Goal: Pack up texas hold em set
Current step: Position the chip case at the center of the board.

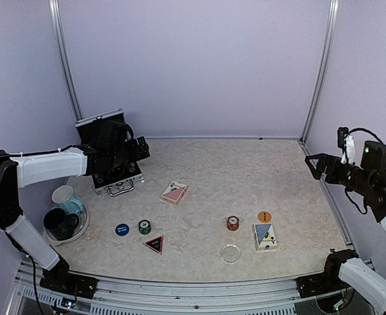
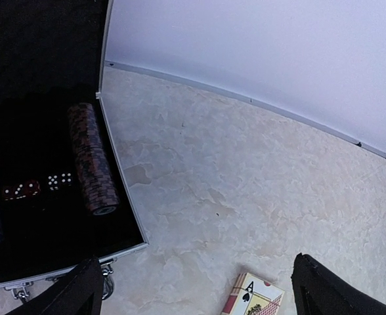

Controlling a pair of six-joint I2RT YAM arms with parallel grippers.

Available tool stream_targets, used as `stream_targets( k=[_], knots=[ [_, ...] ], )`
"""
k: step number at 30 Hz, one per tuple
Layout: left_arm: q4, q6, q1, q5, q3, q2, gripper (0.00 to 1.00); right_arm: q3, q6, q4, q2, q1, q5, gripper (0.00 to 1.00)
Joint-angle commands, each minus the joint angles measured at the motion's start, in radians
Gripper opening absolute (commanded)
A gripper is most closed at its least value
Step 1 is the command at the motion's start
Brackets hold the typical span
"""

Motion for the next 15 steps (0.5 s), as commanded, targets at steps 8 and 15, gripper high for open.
stream_targets(
  k=[8,15],
  knots=[
    [-0.014,-0.046,0.03,0.105,0.117,0.159,0.99,-0.012,-0.007,0.004,-0.034,-0.011,-0.037,0.99],
    [-0.124,-0.059,0.033,0.034,0.229,0.295,0.99,-0.023,-0.004,0.007,-0.038,-0.011,-0.04,0.99]
  ],
)
